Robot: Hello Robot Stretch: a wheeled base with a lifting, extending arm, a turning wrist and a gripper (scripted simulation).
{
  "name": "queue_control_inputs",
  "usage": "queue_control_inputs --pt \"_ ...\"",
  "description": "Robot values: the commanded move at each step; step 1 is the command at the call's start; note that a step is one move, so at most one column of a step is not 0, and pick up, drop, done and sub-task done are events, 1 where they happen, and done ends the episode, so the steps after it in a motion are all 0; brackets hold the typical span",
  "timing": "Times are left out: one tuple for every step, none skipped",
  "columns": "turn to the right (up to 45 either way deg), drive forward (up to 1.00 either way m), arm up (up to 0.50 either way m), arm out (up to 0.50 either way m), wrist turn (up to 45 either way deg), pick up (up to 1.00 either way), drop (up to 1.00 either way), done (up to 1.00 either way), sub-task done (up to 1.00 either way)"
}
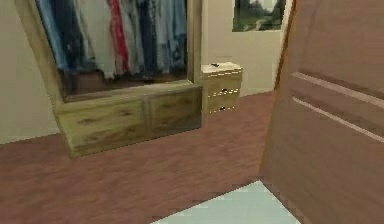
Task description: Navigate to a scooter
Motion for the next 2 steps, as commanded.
queue_control_inputs --pt "-3.0 0.0 0.0 0.0 0.0 0.0 0.0 0.0 0.0" --pt "0.0 1.0 0.0 0.0 0.0 0.0 0.0 0.0 0.0"
